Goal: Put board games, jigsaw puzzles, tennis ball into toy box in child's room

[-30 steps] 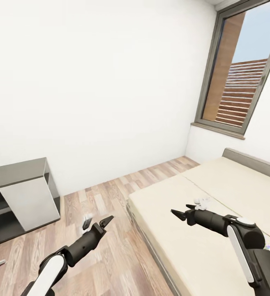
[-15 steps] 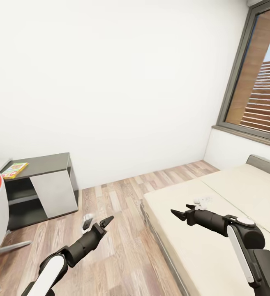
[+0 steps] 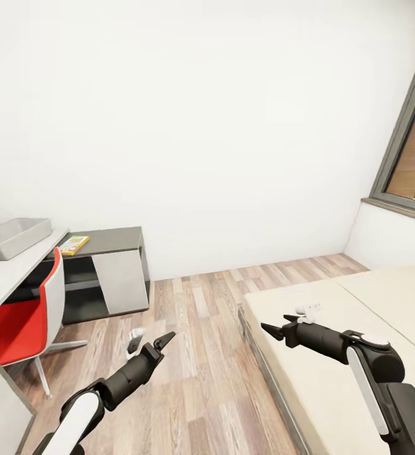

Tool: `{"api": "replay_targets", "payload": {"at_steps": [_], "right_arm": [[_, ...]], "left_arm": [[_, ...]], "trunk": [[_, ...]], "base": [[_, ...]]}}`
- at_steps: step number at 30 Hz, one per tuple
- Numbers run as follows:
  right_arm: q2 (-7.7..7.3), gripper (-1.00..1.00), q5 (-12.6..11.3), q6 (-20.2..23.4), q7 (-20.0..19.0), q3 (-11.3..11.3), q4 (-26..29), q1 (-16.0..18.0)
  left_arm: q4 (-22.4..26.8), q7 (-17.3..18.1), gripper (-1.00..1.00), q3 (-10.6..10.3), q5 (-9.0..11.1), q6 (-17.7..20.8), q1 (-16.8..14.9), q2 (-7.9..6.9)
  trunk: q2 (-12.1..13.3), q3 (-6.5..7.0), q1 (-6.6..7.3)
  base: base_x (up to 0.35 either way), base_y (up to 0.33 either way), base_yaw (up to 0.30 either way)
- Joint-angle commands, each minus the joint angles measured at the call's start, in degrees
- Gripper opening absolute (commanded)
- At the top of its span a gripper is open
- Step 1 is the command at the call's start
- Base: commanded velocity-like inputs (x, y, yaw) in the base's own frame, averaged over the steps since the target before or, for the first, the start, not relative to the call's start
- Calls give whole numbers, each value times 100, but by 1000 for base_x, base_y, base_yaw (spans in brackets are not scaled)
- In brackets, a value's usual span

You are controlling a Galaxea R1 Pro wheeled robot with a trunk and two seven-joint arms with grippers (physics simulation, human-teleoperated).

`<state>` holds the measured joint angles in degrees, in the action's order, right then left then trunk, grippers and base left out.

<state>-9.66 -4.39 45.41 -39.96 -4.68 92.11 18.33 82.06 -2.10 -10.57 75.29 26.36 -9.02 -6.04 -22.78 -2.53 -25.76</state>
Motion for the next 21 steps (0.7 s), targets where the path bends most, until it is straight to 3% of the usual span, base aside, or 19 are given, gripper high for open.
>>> {"api": "replay_targets", "payload": {"at_steps": [1,21], "right_arm": [[-1,100,-45,47,6,-3,4,4],[-1,100,-45,52,6,9,3,4]], "left_arm": [[3,-23,100,-7,48,10,-8,-3],[3,-32,100,-7,47,10,-5,-2]], "trunk": [[-14,-11,-3],[-14,26,-3]], "base": [[-89,0,285],[-23,0,276]]}}
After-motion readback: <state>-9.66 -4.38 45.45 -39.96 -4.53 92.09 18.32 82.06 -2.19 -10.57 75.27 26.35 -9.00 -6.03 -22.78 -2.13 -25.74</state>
